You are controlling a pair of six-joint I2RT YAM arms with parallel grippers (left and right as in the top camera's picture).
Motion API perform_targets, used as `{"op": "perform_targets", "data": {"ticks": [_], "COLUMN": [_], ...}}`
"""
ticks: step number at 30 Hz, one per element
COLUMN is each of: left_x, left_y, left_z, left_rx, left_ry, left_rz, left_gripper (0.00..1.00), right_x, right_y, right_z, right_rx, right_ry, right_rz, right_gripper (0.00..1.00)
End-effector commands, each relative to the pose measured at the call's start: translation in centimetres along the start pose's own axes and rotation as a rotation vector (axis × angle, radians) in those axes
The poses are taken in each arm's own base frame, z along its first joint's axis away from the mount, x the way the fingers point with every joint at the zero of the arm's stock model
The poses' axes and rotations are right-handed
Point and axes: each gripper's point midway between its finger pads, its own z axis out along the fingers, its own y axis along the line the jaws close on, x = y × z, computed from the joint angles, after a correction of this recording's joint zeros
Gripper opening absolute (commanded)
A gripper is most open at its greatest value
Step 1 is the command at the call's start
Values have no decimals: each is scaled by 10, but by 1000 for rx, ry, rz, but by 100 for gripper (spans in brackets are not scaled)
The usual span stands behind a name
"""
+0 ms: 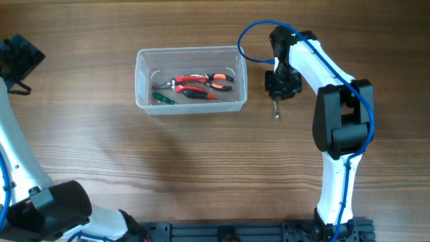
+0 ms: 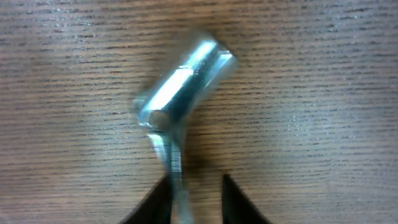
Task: Pack container
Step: 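Lift the socket wrench and carry it over the container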
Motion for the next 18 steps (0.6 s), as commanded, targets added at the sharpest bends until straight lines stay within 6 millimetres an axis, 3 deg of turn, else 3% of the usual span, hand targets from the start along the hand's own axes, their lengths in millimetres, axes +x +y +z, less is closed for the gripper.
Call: {"op": "perform_targets", "data": {"ticks": [1,18], "left_x": [-1,-1], "left_y": [0,0], "left_z": [1,1], "left_rx": [5,5], "left_ry": [3,3], "left_rz": [11,11], "left_gripper": [100,100], "right_x": [8,-4], "right_y": [-14,-11], "right_z": [17,13], "right_rx": [73,58], "right_ry": [39,-9], "right_rz": [0,4], "right_gripper": [14,4]}}
